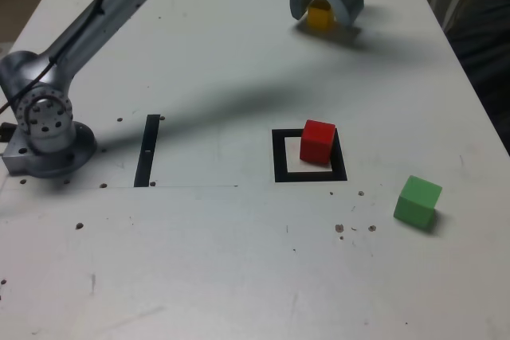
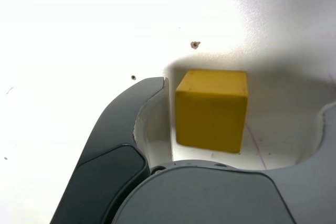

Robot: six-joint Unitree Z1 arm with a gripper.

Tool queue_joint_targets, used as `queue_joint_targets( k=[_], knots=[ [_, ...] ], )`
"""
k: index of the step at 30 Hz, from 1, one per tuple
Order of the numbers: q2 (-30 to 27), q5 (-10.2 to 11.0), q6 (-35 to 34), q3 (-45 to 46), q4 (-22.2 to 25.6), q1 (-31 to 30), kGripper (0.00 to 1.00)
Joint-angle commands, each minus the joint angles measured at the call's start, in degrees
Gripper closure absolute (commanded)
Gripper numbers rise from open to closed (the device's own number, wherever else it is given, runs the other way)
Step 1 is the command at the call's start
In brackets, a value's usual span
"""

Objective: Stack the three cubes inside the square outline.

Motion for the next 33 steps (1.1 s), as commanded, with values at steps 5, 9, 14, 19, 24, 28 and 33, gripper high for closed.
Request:
queue_joint_targets(
  k=[5, 9, 14, 19, 24, 28, 33],
  knots=[
    [1.2, 0.0, -2.0, -2.0, 1.4, 0.2, 0.38],
    [1.2, -0.5, -2.4, -2.3, 1.2, 0.3, 0.66],
    [1.2, -0.9, -2.2, -2.4, 1.0, 0.3, 0.71],
    [1.2, -0.9, -2.2, -2.3, 1.0, 0.3, 0.71],
    [1.2, -0.9, -2.2, -2.3, 1.0, 0.3, 0.71],
    [1.2, -0.9, -2.2, -2.3, 0.9, 0.3, 0.71],
    [0.7, -1.0, -2.4, -2.0, 0.8, 0.3, 0.71]
  ],
)
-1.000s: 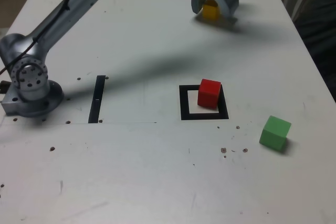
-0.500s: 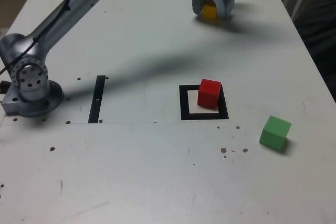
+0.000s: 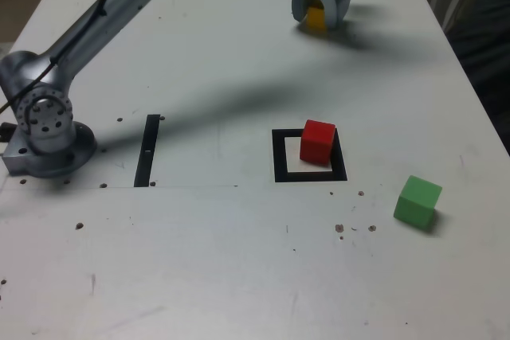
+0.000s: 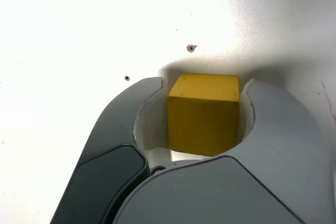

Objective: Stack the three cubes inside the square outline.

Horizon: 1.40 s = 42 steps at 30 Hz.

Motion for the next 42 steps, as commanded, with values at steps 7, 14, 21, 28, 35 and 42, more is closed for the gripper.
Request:
queue_joint_targets(
  k=[7, 14, 21, 28, 35, 42],
  knots=[
    [-4.0, -1.5, -1.9, 3.5, -0.2, -0.9, 0.71],
    [-11.0, -3.4, -6.3, 11.5, -0.3, -3.6, 0.71],
    [-17.8, -3.6, -11.1, 19.3, -0.5, -7.6, 0.71],
    [-24.7, -3.6, -17.9, 28.8, -2.2, -12.3, 0.71],
    [-30.9, -4.4, -26.7, 38.9, -5.9, -17.8, 0.71],
    [-35.6, -5.2, -34.3, 46.5, -8.3, -23.6, 0.71]
  ],
)
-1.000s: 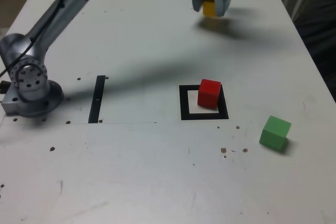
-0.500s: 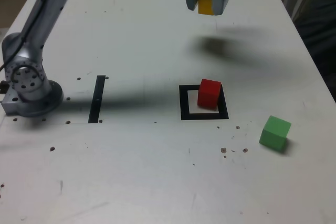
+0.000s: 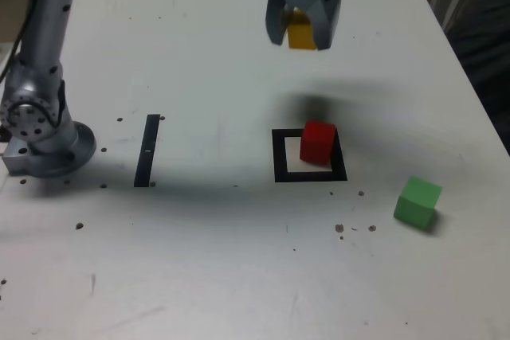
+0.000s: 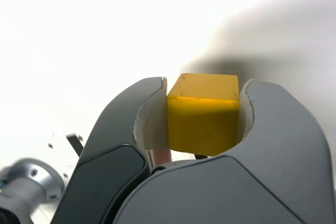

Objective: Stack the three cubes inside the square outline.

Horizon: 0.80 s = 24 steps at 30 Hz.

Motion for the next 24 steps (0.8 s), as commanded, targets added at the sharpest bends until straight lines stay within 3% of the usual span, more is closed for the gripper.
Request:
queue_joint_targets(
  k=[1, 14, 24],
  knots=[
    [-1.0, -0.2, -1.4, 0.9, -0.3, -1.1, 0.71],
    [-1.8, -2.3, -14.8, 4.8, -1.3, -10.6, 0.71],
    [-0.2, -3.0, -17.8, 4.4, -1.2, -14.8, 0.71]
  ],
)
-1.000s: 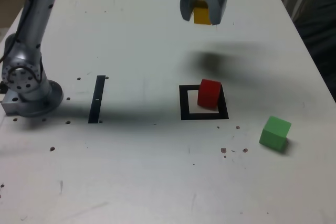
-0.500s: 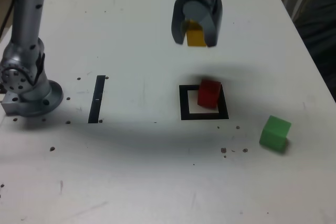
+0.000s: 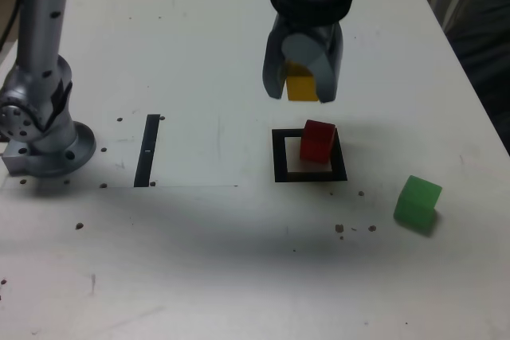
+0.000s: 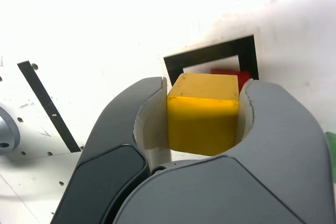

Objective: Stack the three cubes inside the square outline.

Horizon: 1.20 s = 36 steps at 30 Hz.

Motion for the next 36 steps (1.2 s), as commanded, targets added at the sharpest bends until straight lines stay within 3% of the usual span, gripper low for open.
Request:
queue_joint_targets(
  k=[1, 19, 36],
  knots=[
    [0.7, -0.3, -0.2, -0.3, 0.1, -0.6, 0.71],
    [5.1, -2.6, 1.4, -3.5, 0.4, -2.2, 0.71],
    [7.7, -3.1, 2.0, -4.8, 0.4, -2.2, 0.71]
  ],
)
